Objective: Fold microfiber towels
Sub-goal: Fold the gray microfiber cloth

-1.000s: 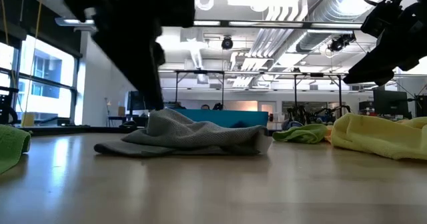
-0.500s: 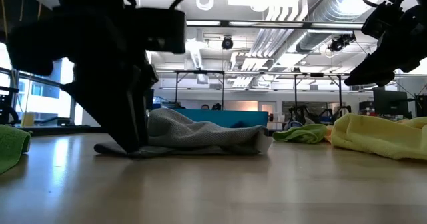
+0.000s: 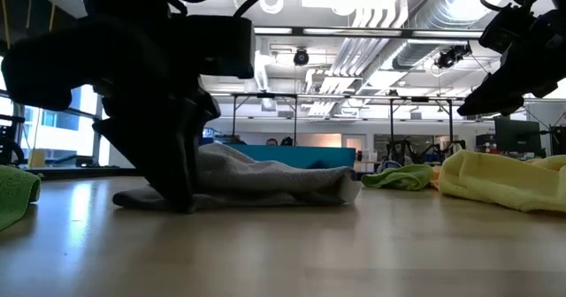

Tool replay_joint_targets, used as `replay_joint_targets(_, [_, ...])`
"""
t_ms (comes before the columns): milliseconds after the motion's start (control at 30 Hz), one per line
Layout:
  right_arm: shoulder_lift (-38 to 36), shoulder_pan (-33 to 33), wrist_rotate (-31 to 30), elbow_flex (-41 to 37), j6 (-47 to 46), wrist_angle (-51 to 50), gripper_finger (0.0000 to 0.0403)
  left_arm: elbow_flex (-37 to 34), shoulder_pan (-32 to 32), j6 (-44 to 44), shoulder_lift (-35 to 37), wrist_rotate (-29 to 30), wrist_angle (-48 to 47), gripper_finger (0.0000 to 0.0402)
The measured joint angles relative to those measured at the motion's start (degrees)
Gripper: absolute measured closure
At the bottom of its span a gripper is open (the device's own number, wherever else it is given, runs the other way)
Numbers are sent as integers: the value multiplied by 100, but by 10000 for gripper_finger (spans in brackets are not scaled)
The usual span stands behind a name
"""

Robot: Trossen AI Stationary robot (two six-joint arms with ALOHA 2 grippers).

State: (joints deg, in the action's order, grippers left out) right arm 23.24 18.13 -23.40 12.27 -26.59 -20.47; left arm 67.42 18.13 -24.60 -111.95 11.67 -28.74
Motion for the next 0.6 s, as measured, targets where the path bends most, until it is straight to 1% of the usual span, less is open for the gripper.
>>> replay_joint_targets(33, [0, 2, 0, 0, 2, 0, 249, 0, 0, 77, -3, 3, 3, 376])
replay_joint_targets(100, [0, 1, -1, 0, 0, 0, 249, -4, -2, 112, -3, 12, 9, 393])
replay_joint_targets(200, [0, 2, -1, 0, 0, -1, 249, 50, -1, 154, 17, 19, -40, 388])
replay_joint_targets(267, [0, 1, 0, 0, 2, 0, 249, 166, 26, 232, -2, 7, -127, 394])
replay_joint_targets(400, [0, 1, 0, 0, 2, -4, 249, 629, 29, 455, 111, -67, -322, 397])
replay_joint_targets(500, [-2, 1, -1, 0, 2, -2, 249, 974, 33, 604, 113, -33, -706, 399])
replay_joint_targets(600, [0, 0, 0, 0, 0, -26, 249, 1366, 36, 793, 135, 24, -807, 400])
